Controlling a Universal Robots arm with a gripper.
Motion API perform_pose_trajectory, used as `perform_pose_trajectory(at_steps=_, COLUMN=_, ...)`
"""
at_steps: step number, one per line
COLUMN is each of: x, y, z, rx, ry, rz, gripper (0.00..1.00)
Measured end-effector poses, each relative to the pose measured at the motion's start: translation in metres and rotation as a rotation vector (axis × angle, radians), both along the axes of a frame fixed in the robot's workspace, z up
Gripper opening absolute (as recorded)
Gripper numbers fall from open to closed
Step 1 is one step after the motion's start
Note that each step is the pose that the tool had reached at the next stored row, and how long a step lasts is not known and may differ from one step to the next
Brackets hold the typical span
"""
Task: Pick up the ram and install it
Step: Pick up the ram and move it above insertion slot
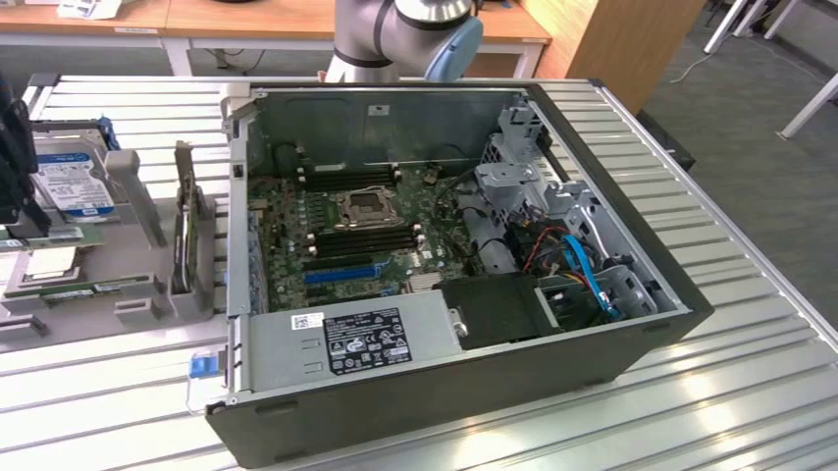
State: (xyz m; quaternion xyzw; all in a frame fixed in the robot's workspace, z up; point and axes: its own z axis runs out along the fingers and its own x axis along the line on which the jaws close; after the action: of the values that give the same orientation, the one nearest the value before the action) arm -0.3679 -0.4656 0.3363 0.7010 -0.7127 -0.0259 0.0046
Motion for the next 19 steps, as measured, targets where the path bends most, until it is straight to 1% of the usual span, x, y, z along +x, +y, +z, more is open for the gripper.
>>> perform_pose_trajectory(at_steps=11, x=0.000, y=0.0000, z=0.0272, rx=-0.0001, ry=-0.0001, rz=0.000, gripper=0.11)
perform_pose_trajectory(at_steps=19, x=0.000, y=0.0000, z=0.0430, rx=0.0000, ry=-0.0001, rz=0.000, gripper=0.11)
